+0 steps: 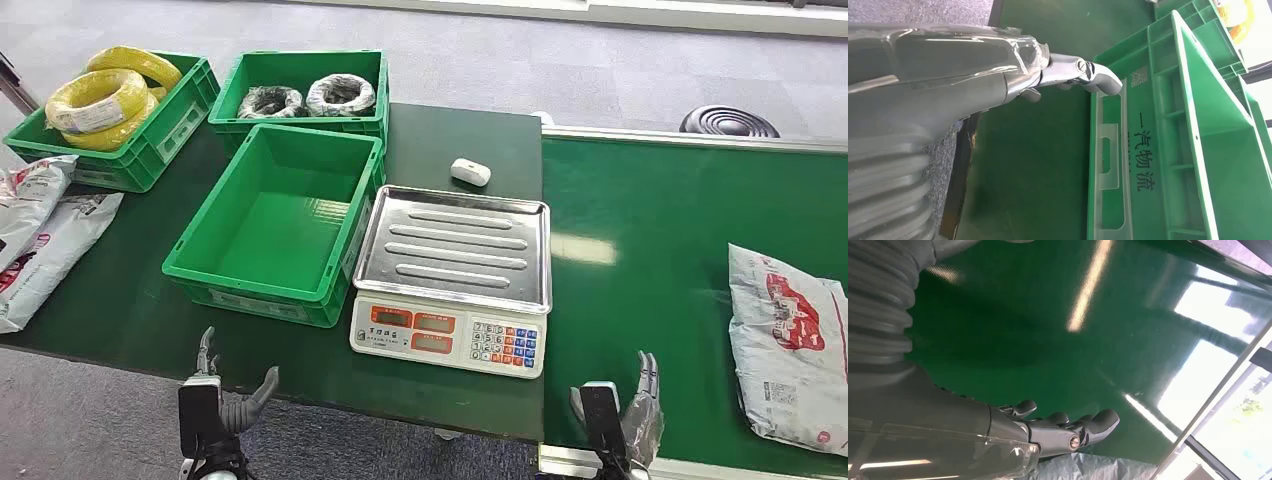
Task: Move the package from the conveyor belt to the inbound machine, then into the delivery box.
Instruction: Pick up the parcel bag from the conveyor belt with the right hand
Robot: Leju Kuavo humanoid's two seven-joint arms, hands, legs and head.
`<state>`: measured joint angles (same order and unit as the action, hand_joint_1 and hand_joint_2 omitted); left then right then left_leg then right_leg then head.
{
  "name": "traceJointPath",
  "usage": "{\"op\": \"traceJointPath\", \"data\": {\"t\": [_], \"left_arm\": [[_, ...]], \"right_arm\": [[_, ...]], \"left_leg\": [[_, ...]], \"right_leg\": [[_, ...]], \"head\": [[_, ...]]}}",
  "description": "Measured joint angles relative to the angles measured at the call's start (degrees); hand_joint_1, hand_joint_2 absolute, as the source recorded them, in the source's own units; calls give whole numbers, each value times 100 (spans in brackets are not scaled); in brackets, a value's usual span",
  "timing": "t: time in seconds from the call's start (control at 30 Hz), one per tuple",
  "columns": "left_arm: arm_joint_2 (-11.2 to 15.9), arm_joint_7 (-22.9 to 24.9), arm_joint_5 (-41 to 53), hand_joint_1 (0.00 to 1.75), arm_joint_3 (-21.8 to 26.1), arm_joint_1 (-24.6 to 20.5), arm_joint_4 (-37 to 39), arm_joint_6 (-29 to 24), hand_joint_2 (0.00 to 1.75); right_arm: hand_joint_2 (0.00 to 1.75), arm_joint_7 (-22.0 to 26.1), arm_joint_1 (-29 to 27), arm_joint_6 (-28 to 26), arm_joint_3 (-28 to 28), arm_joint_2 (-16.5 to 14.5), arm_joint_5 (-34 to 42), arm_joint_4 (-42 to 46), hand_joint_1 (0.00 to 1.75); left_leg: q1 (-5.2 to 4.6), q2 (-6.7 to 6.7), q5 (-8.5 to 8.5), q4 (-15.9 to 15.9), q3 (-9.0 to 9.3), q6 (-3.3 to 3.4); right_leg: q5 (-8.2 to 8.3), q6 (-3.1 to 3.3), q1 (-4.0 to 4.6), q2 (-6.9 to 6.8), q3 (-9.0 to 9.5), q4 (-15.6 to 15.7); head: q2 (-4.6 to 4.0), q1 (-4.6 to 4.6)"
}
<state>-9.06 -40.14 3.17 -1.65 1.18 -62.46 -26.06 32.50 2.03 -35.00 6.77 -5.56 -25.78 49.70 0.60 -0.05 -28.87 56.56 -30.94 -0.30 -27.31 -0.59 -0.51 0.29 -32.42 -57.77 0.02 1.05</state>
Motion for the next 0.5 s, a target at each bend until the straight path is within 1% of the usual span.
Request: {"op": "traceJointPath", "data": {"t": [0.5], "left_arm": [[-128, -1, -5, 0, 1, 462, -593, 33, 175]], "right_arm": [[175, 17, -190, 24, 75, -5, -1, 324, 0]], "left_leg": [[0, -1, -1, 0, 2, 0]], "right_leg": [[0, 0, 0, 0, 0, 0]], "head": [[0, 1]]}}
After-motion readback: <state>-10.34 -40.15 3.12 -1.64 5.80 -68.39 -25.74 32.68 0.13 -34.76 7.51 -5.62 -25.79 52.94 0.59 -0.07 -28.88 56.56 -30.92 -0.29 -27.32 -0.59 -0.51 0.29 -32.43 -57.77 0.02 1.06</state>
